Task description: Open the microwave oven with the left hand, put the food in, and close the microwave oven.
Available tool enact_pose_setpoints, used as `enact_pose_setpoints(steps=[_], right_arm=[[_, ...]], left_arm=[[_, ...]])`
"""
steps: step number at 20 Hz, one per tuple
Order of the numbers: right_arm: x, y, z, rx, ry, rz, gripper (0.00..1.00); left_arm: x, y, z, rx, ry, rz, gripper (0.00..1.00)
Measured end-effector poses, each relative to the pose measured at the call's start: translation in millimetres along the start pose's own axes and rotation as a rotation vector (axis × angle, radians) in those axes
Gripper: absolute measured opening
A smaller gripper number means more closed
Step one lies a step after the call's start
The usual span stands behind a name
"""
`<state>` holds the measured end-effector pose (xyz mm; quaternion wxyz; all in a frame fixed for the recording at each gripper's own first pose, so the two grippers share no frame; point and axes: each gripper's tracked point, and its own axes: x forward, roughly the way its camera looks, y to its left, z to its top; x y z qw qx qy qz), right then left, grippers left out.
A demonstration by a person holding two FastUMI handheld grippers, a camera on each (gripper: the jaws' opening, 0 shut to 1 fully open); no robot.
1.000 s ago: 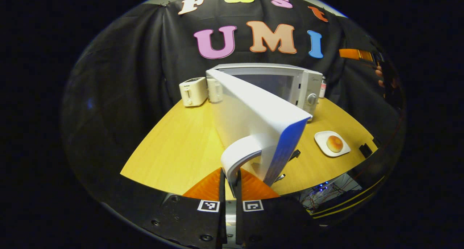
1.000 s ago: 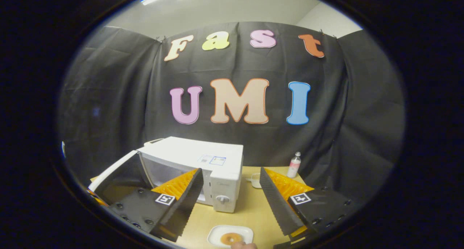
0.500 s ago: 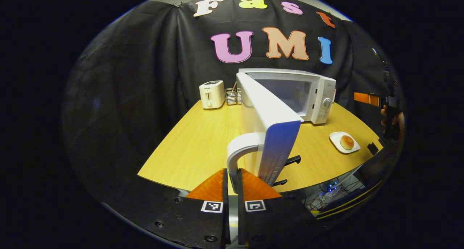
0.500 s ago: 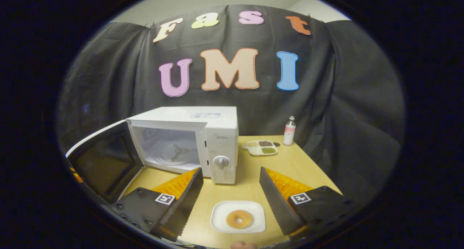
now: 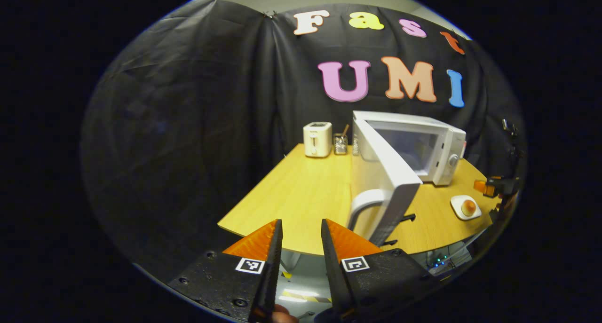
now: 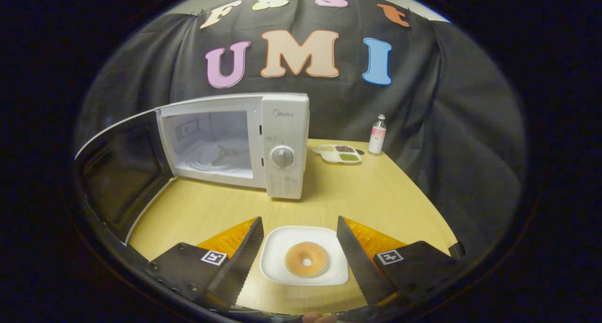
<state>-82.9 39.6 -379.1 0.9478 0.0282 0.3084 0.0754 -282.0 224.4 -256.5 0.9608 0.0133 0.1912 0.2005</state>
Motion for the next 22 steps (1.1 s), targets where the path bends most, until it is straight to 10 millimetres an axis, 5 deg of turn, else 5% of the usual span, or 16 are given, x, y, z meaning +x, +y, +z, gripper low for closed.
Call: enact_pose_setpoints(steps=[3,12,16,18,22], right_arm=[[13.1,-5.8,-28.6,-0.038,0.073,-0.033,0.98],[37.7,-6.7,-79.7,-0.048,0.207,-0.071,1.00],[42.3,-6.4,-83.5,0.000,0.218,-0.078,0.99],[43.4,-3.6,-86.3,0.021,0.229,-0.065,0.99],[45.8,-2.6,-88.0,0.031,0.244,-0.064,0.75]], left_arm=[[-0.2,10.8,24.8,-0.002,-0.059,0.053,0.74],[-19.4,-18.9,124.2,0.016,-0.297,0.009,0.73],[-14.7,-35.2,128.5,0.000,-0.308,-0.026,0.89],[-17.5,-45.5,135.6,-0.036,-0.329,-0.054,0.89],[-14.0,-48.5,140.5,-0.030,-0.345,-0.053,0.86]])
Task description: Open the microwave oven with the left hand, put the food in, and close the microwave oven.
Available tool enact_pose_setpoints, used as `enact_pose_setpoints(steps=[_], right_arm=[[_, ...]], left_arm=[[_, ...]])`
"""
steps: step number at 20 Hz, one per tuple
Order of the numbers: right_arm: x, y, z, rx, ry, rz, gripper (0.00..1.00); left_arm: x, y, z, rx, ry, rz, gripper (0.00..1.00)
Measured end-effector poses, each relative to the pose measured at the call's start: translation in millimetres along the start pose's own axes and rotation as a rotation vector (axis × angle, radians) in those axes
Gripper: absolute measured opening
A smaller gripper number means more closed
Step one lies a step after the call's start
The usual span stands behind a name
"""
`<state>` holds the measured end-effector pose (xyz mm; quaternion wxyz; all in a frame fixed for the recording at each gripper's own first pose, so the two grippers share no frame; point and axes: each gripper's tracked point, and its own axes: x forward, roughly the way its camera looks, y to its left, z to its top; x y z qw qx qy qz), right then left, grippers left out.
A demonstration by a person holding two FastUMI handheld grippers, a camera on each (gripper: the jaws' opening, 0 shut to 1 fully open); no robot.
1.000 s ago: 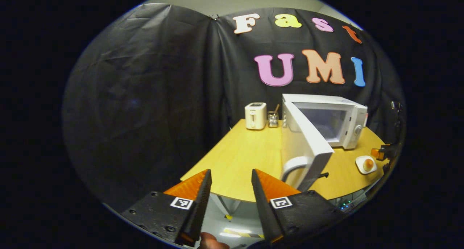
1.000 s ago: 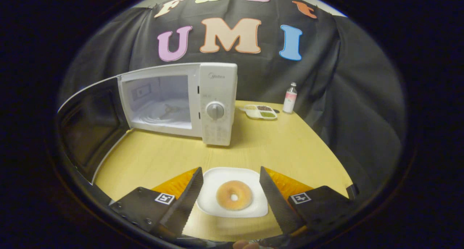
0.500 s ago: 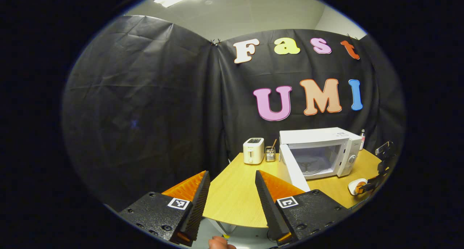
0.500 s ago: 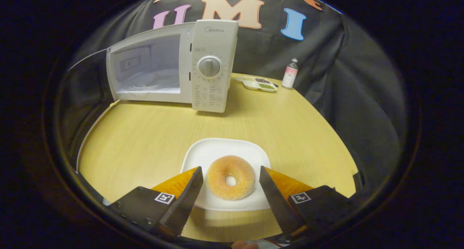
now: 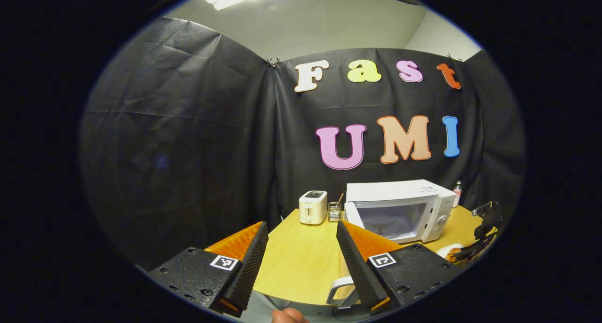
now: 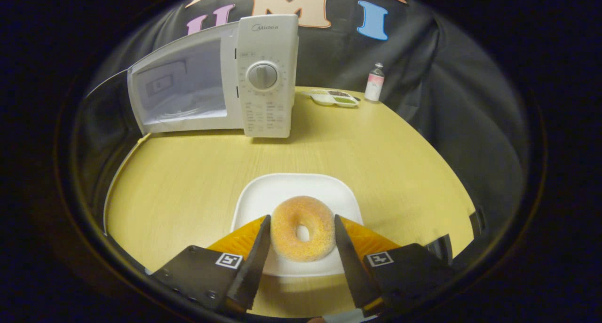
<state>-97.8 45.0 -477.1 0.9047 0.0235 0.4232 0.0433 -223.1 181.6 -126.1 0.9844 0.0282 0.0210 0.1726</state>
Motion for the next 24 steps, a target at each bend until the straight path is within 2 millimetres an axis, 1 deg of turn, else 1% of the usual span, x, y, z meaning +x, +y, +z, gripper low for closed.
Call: enact_pose_setpoints(steps=[2,3,4,5,6,7,9,10,11,12,13,16,19,20,21,22,23,24], right_arm=[[1.9,0.6,-0.5,0.016,0.014,0.010,0.75],[2.8,0.5,1.0,0.023,0.016,0.013,0.63],[2.3,0.9,0.4,0.023,0.017,0.015,0.64],[2.7,1.3,1.1,0.015,0.015,0.016,0.63],[2.6,1.6,1.3,0.006,0.015,0.017,0.63],[2.3,1.7,1.7,0.004,0.017,0.018,0.69],[1.4,1.4,0.1,0.023,0.025,0.022,0.69],[1.9,2.4,0.7,0.035,0.028,0.025,0.69],[0.0,3.5,1.4,0.052,0.031,0.033,0.69],[-0.5,6.6,1.5,0.078,0.037,0.047,0.69],[-2.7,10.5,3.2,0.110,0.040,0.061,0.69],[-9.7,31.5,17.3,0.235,0.040,0.127,0.69],[-16.7,59.1,48.0,0.380,0.019,0.215,0.69],[-18.5,70.7,60.8,0.437,0.009,0.248,0.63],[-19.7,84.0,72.7,0.498,0.007,0.284,0.63],[-19.9,97.1,84.1,0.560,0.012,0.315,0.63],[-19.7,111.1,95.1,0.613,0.024,0.340,0.63],[-22.5,128.0,103.2,0.649,0.040,0.373,0.63]], left_arm=[[0.9,-2.0,3.5,-0.003,-0.015,-0.007,0.86],[1.2,-2.8,5.2,0.002,-0.024,-0.011,0.86],[2.4,-4.2,6.3,0.005,-0.031,-0.014,0.89],[3.5,-5.6,5.8,0.001,-0.033,-0.017,0.86],[4.0,-7.9,6.0,-0.007,-0.032,-0.019,0.85],[4.9,-10.4,3.8,-0.016,-0.027,-0.024,0.85],[5.1,-13.7,1.7,-0.019,-0.019,-0.028,0.86],[5.4,-14.0,2.9,-0.017,-0.023,-0.028,0.89],[5.8,-14.4,4.5,-0.015,-0.026,-0.029,0.86],[6.2,-14.7,4.9,-0.013,-0.028,-0.026,0.89],[6.7,-15.0,5.4,-0.011,-0.029,-0.025,0.86],[6.9,-18.8,6.9,-0.010,-0.030,-0.027,0.86],[7.5,-22.0,7.1,-0.015,-0.027,-0.030,0.86],[6.8,-24.0,7.4,-0.013,-0.025,-0.032,0.86],[7.0,-25.4,9.9,-0.010,-0.028,-0.034,0.86],[7.3,-26.4,12.9,-0.007,-0.035,-0.035,0.89],[7.8,-26.0,13.7,-0.004,-0.037,-0.035,0.86],[7.3,-27.0,14.0,0.000,-0.037,-0.035,0.89]])
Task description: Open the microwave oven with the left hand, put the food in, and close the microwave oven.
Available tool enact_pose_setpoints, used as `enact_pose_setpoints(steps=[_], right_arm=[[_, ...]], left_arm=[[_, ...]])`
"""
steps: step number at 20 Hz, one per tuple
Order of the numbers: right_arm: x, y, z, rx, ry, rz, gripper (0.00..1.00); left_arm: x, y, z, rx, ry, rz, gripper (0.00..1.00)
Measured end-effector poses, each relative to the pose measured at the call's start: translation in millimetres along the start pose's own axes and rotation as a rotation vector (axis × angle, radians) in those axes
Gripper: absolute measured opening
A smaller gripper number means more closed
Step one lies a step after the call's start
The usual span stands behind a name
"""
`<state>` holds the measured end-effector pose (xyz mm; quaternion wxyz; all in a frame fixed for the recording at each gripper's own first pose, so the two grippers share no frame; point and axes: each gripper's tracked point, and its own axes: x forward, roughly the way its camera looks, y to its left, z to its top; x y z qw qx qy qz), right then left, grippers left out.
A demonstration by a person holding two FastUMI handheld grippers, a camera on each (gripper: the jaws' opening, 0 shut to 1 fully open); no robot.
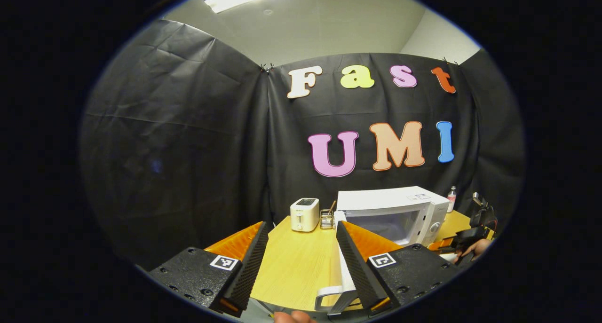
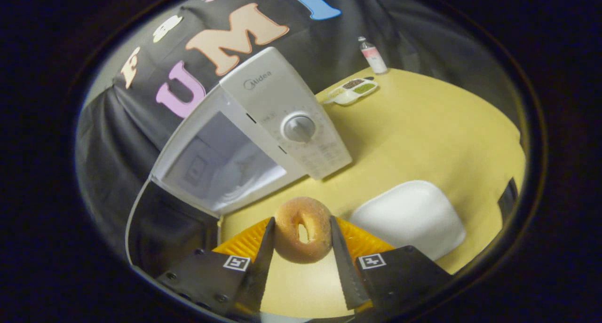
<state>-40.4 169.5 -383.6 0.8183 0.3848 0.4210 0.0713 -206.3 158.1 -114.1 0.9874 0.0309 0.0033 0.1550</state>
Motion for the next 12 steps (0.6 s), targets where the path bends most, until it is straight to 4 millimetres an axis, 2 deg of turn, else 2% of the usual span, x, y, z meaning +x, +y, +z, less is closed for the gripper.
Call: enact_pose_setpoints(steps=[1,3,5,8,9,12], right_arm=[[4.0,20.9,-1.7,0.029,0.011,0.037,0.63],[10.1,60.8,1.4,0.087,0.009,0.104,0.63],[19.3,91.2,5.3,0.170,0.000,0.151,0.63],[40.3,116.1,1.4,0.228,0.001,0.146,0.64],[47.5,121.9,2.3,0.217,-0.018,0.150,0.65],[66.5,133.1,5.2,0.176,-0.073,0.145,0.65]], left_arm=[[-0.3,-0.6,-1.5,0.002,0.002,0.001,0.86],[-3.0,1.2,-3.4,0.000,0.009,0.006,0.86],[-5.6,5.5,-5.7,-0.003,0.017,0.019,0.86],[-9.3,12.0,-9.7,-0.011,0.026,0.032,0.89],[-9.6,14.7,-10.6,-0.009,0.028,0.036,0.86],[-10.4,25.2,-15.6,0.000,0.041,0.054,0.86]])
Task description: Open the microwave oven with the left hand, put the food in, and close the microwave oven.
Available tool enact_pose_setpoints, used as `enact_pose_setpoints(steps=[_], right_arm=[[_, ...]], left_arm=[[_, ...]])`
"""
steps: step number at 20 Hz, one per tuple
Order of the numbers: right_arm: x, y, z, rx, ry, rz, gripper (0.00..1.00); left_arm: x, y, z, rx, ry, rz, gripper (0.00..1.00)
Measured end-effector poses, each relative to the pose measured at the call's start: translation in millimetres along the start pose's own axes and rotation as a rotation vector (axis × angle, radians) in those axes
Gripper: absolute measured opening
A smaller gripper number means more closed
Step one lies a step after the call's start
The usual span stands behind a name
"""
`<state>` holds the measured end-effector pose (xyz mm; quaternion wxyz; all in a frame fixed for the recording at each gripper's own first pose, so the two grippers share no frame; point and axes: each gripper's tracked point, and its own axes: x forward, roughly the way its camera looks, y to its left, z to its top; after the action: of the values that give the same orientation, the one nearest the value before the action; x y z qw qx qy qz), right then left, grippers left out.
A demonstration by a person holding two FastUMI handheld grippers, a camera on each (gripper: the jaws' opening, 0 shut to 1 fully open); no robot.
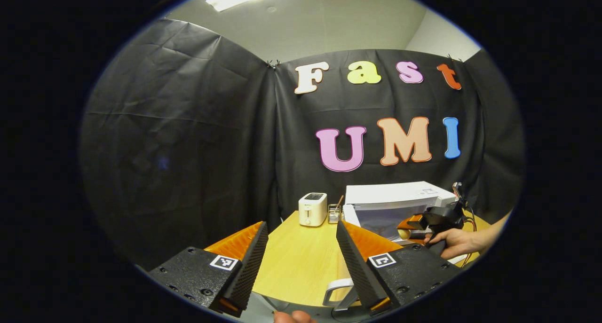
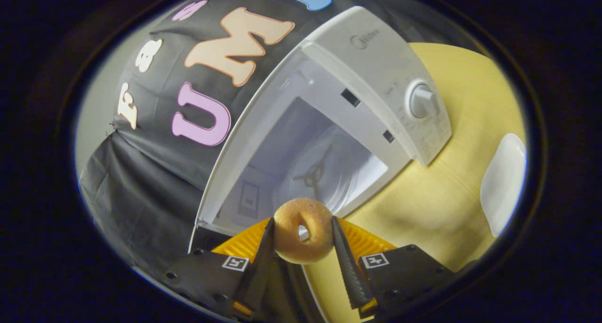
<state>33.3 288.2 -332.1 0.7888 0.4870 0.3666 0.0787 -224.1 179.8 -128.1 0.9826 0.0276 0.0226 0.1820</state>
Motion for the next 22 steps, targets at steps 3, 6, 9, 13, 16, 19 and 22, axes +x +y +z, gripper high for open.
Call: enact_pose_setpoints(steps=[3,6,9,13,16,19,22], right_arm=[[25.2,-5.1,0.5,0.008,-0.044,-0.033,0.65],[43.6,-4.0,3.3,-0.066,-0.103,-0.058,0.65],[65.1,-3.6,2.5,-0.121,-0.142,-0.079,0.65],[80.6,6.4,1.1,-0.305,-0.193,-0.077,0.65],[89.6,9.2,-0.4,-0.410,-0.216,-0.090,0.65],[103.4,13.3,-0.5,-0.520,-0.232,-0.098,0.65],[110.5,6.9,-1.3,-0.585,-0.238,-0.122,0.65]], left_arm=[[-1.1,7.3,-5.5,-0.008,0.019,0.013,0.86],[0.1,10.7,-8.2,-0.001,0.034,0.021,0.86],[0.0,10.4,-6.2,0.026,0.031,0.018,0.89],[-3.6,17.9,-22.4,0.025,0.073,0.041,0.86],[-6.9,24.0,-32.5,-0.019,0.099,0.060,0.86],[-8.4,35.2,-41.3,-0.038,0.121,0.092,0.86],[-7.0,39.5,-40.7,-0.026,0.120,0.105,0.86]])
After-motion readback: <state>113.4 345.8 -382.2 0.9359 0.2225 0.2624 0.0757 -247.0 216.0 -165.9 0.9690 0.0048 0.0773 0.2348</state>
